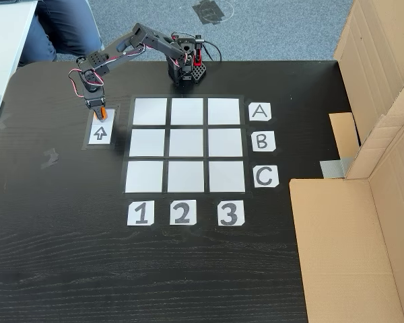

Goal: Pick up the round, orange token and place it in the grid on square A1.

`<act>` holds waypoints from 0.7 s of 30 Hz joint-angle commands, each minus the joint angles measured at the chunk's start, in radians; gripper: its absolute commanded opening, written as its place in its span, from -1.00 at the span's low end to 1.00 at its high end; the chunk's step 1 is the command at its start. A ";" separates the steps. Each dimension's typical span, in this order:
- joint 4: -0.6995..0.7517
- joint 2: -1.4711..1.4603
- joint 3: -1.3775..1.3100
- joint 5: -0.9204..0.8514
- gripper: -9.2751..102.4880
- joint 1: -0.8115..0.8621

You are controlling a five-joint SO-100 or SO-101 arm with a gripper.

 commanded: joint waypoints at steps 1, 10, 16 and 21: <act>-0.005 0.009 -0.031 -0.002 -0.77 0.009; 0.011 0.114 -0.014 -0.002 -0.79 0.014; 0.025 0.324 0.075 0.000 -0.78 0.015; 0.026 0.541 0.245 -0.002 -0.78 0.014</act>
